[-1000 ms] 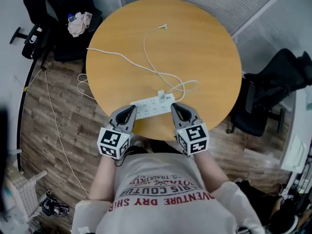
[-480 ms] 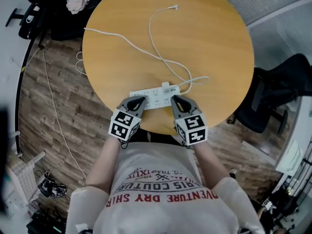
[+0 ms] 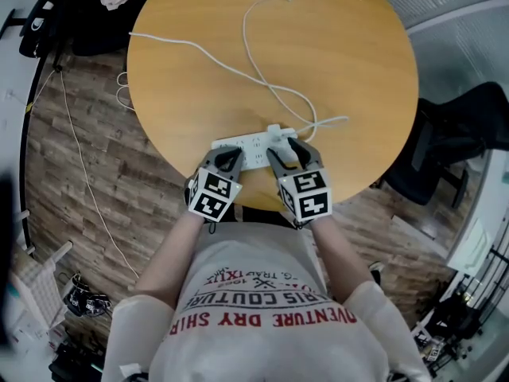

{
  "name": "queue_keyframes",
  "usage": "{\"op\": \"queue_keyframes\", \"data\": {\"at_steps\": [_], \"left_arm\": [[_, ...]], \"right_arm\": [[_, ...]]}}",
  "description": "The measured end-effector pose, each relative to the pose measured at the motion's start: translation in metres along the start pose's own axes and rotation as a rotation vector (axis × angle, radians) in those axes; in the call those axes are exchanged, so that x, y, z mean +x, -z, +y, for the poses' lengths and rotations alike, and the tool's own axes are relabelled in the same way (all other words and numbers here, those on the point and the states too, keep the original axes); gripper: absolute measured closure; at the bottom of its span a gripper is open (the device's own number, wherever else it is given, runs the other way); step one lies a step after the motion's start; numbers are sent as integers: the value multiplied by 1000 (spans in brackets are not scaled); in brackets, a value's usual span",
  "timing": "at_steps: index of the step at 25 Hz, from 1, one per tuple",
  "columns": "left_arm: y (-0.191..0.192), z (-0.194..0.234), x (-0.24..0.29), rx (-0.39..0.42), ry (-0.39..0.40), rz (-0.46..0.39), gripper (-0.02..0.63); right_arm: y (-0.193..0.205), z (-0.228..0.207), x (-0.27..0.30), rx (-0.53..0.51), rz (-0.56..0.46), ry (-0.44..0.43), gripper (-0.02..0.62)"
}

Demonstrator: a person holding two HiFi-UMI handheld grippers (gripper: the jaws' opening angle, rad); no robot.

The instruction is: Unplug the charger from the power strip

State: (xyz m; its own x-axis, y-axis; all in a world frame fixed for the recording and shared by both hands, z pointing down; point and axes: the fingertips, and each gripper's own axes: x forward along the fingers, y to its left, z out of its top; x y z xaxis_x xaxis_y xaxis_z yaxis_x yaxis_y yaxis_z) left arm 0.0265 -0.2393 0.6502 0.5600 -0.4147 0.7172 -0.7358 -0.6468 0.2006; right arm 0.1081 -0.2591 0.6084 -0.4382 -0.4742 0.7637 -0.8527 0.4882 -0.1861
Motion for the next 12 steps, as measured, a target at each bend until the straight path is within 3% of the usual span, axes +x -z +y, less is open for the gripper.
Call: {"op": "queue_keyframes", "data": {"at_steps": [3,12], "left_arm": [[-3,1,-1,-30,19,-31,577],[-3,-3,2,-6,59,-52,577]], "right_arm": [[-5,-1,9,12,13,29,360],[0,-7,36,63,99,94,367]]}}
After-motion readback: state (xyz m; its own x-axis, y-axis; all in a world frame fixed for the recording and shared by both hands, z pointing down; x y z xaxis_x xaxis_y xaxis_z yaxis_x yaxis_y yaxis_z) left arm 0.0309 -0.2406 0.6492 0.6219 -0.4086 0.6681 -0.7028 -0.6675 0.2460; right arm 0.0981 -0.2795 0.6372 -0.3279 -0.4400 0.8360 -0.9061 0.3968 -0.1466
